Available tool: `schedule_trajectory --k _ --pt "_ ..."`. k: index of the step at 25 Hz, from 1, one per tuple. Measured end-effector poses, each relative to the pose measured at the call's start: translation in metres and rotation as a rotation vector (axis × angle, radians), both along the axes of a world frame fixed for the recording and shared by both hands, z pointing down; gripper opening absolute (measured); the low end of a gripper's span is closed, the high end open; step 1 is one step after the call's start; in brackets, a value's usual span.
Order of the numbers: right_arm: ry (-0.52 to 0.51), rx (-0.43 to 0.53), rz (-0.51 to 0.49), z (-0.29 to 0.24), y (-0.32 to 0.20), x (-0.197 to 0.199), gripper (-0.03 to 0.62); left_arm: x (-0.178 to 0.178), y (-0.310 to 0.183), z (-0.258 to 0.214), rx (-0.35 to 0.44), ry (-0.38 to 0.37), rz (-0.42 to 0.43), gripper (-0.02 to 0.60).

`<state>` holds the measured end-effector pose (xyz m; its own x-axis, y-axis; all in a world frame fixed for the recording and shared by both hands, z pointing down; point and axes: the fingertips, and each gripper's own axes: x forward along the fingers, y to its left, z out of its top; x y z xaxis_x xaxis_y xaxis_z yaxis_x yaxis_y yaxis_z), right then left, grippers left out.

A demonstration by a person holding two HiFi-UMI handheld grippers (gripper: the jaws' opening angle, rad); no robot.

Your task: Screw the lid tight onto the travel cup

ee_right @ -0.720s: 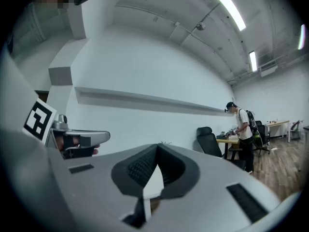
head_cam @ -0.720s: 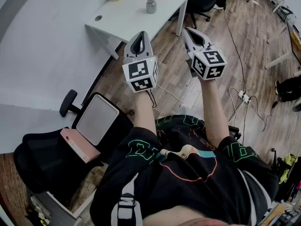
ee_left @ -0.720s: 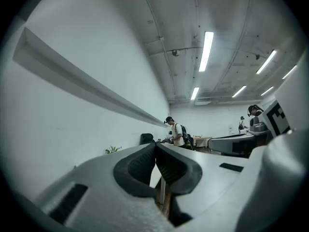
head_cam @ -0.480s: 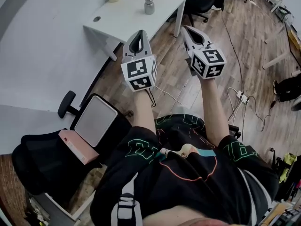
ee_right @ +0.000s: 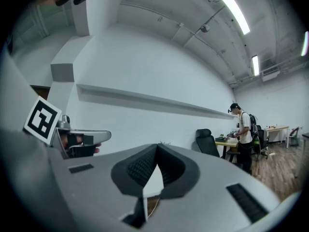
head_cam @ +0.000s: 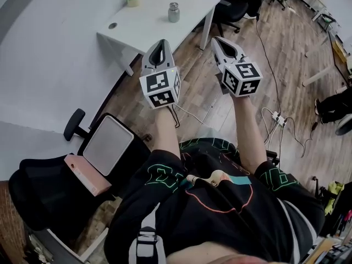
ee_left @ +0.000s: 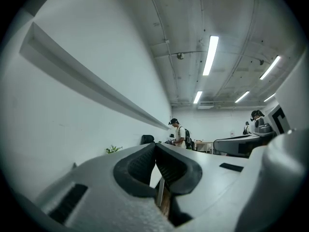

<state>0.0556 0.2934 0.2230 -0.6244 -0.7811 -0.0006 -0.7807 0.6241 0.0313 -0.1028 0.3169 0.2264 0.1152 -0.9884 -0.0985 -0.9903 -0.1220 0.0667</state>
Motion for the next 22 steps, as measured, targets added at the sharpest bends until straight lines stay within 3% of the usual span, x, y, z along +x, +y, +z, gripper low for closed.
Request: schedule_trajectory --k 9,22 --pt "0.03 0.017 0.034 -0.006 0.001 0.014 0.005 0.001 -0.008 0.001 0.009 0.042 0.025 0.006" --pt "-0.002 0.093 0.061 -0.036 -0.046 0.031 0.005 -0.016 -0.051 -0.033 0.134 0.067 0.015 0.008"
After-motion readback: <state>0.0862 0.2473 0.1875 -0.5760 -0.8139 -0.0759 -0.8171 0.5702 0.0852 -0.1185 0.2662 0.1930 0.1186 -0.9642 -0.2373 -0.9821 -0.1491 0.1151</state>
